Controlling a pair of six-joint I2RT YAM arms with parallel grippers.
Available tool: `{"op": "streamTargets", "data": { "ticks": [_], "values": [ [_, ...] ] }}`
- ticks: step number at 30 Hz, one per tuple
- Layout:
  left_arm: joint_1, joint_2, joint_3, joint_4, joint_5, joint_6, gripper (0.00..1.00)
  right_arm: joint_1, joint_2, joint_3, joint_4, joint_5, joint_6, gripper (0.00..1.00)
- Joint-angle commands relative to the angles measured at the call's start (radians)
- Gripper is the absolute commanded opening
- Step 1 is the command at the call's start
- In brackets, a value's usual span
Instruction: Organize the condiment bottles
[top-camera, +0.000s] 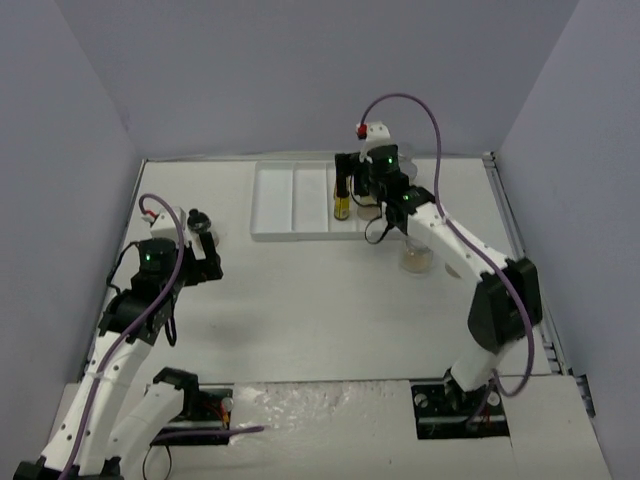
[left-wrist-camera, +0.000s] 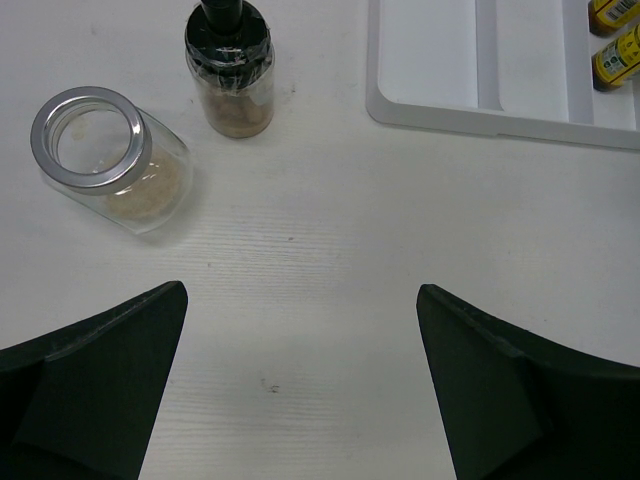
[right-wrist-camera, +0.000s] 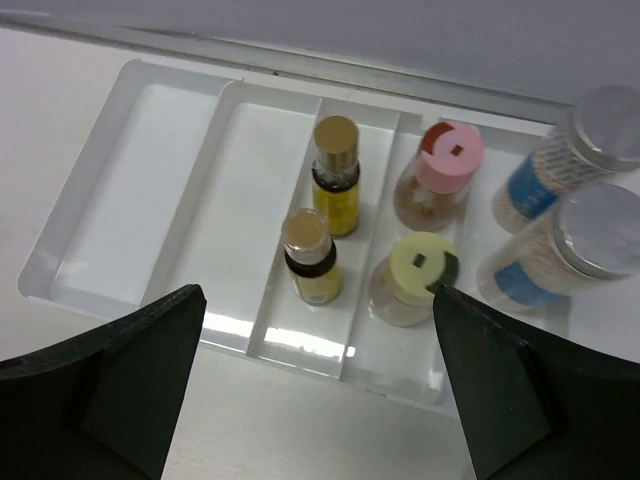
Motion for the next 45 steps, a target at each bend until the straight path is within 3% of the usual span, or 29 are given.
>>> {"op": "streamTargets", "data": {
  "ticks": [1, 9, 17, 28, 45],
  "values": [
    [0.010, 0.011, 0.026, 0.057, 0.012, -0.014, 0.97, -0.002, -0.203, -0.093, -0.075, 0.240, 0.068, 0.96],
    [0.013, 0.020, 0.027, 0.061, 0.023, -0.016, 0.97, -0.075, -0.337, -0.312, -0.221, 0.349, 0.232, 1.00],
    [0.013, 0.025, 0.024, 0.069, 0.036, -0.019, 0.97, -0.177, -0.391, -0.456, -0.223, 0.239, 0.280, 1.00],
    [0.013, 0.024, 0.023, 0.070, 0.040, -0.021, 0.97, -0.213, -0.318, -0.470, -0.181, 0.174, 0.274, 0.96],
    [0.013, 0.027, 0.023, 0.070, 0.041, -0.021, 0.97, -0.219, -0.269, -0.483, -0.146, 0.193, 0.257, 0.85]
  ]
}}
